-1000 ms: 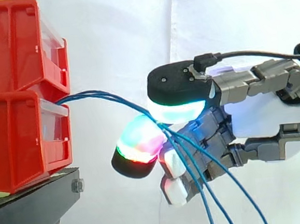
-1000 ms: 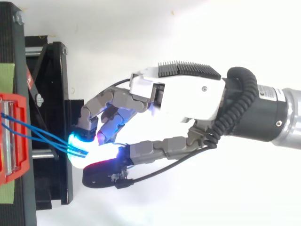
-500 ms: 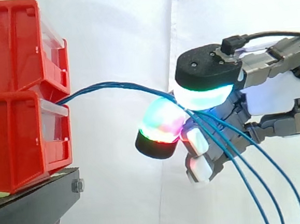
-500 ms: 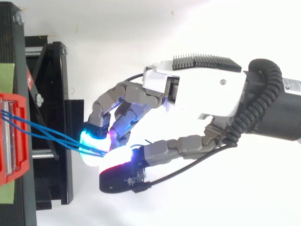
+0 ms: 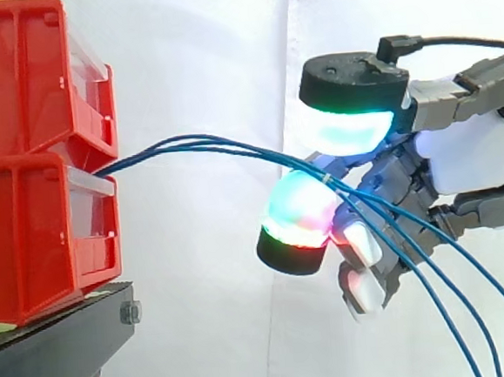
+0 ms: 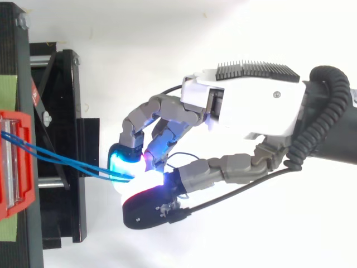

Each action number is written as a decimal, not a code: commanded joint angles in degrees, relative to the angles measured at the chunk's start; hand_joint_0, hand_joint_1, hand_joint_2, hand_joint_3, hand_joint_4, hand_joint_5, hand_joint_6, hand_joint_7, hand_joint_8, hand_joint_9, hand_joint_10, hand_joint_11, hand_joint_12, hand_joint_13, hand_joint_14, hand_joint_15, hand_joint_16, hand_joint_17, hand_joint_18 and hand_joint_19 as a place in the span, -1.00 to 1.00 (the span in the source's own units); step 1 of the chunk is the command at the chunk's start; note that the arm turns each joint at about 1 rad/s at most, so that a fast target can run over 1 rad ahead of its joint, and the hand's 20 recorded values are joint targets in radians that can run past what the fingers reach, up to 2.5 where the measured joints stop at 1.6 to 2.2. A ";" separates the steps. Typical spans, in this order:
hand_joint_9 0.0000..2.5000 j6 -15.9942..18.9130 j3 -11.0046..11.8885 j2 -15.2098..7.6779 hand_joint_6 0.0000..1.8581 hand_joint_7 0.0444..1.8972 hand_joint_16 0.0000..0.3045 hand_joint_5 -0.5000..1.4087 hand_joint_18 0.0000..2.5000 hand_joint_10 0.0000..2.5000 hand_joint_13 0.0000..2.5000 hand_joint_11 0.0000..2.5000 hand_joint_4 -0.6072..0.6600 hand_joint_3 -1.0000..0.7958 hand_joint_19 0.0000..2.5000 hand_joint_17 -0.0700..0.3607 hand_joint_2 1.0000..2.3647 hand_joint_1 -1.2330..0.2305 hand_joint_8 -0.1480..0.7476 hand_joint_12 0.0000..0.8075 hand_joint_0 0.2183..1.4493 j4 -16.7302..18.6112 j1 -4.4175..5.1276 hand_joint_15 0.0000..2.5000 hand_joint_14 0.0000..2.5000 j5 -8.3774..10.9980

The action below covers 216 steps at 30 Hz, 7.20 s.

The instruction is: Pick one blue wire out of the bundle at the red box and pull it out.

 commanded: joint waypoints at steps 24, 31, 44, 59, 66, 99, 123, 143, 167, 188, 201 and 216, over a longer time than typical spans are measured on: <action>-0.26 2.20 -0.03 -0.02 0.00 -0.21 -0.74 -0.70 -0.40 -0.99 -0.29 -0.37 0.28 -0.44 -0.58 -0.26 -1.00 -0.15 0.13 -0.06 -0.48 -0.43 0.00 -0.58 -0.99 -0.04; -0.22 2.20 -0.03 0.06 0.02 -0.15 -0.76 -0.69 -0.42 -0.99 -0.28 -0.38 0.22 -0.31 -0.57 -0.29 -0.99 -0.17 0.13 -0.07 -0.35 -0.43 0.00 -0.57 -0.98 -0.04; -0.25 2.29 0.15 0.06 0.06 0.03 -0.76 -0.71 -0.33 -0.99 -0.24 -0.37 -0.10 -0.30 -0.62 -0.29 -0.98 -0.43 0.11 -0.11 -0.04 -0.52 0.00 -0.59 -0.98 -0.21; -0.21 4.31 0.15 0.06 0.00 -0.13 -0.76 -0.69 -0.41 -0.99 -0.28 -0.38 0.21 -0.44 -0.56 -0.29 -1.00 0.07 0.13 -0.07 -0.46 -2.19 -0.09 -0.56 -0.99 -0.91; -0.20 4.40 0.15 0.06 0.02 -0.07 -0.76 -0.69 -0.36 -0.99 -0.25 -0.37 0.16 -0.16 -0.57 -0.29 -0.98 -0.26 0.14 -0.08 -0.35 -2.27 -0.09 -0.56 -0.99 -0.91; -0.17 5.63 0.59 0.15 0.03 0.00 -0.75 -0.69 -0.33 -0.99 -0.22 -0.36 0.06 -0.02 -0.57 -0.28 -0.97 -0.32 0.15 -0.07 -0.32 -2.63 -0.35 -0.54 -0.98 -1.18; -0.17 5.63 1.99 0.15 0.01 -0.13 -0.77 -0.69 -0.38 -0.99 -0.23 -0.35 0.19 -0.44 -0.53 -0.31 -1.00 0.00 0.16 -0.07 -0.49 -5.35 -0.53 -0.52 -0.98 -1.27; -0.18 5.63 2.17 0.15 0.04 -0.11 -0.76 -0.69 -0.35 -0.99 -0.23 -0.34 0.13 -0.16 -0.56 -0.29 -0.98 -0.32 0.13 -0.08 -0.29 -5.61 -0.88 -0.52 -0.98 -1.62; -0.09 5.63 3.05 0.15 0.01 0.04 -0.78 -0.64 -0.34 -0.99 -0.19 -0.33 0.14 -0.11 -0.52 -0.32 -0.97 -0.29 0.15 -0.08 -0.37 -6.76 -1.05 -0.51 -0.98 -1.97; -0.10 5.63 3.05 0.15 0.01 -0.04 -0.76 -0.66 -0.36 -0.99 -0.20 -0.33 0.15 -0.44 -0.51 -0.30 -1.00 -0.03 0.14 -0.06 -0.47 -6.76 -1.05 -0.49 -0.98 -1.88; -0.12 6.59 3.05 0.15 -0.06 -0.12 -0.74 -0.67 -0.42 -0.99 -0.23 -0.35 0.20 -0.37 -0.47 -0.27 -0.99 0.08 0.14 -0.02 -0.50 -7.20 -1.41 -0.49 -0.98 -1.88; -0.13 7.03 3.05 1.56 -0.07 -0.15 -0.70 -0.68 -0.38 -0.99 -0.22 -0.36 0.25 -0.21 -0.50 -0.20 -0.99 -0.09 0.18 0.04 -0.47 -14.40 -2.20 -0.50 -0.98 -3.11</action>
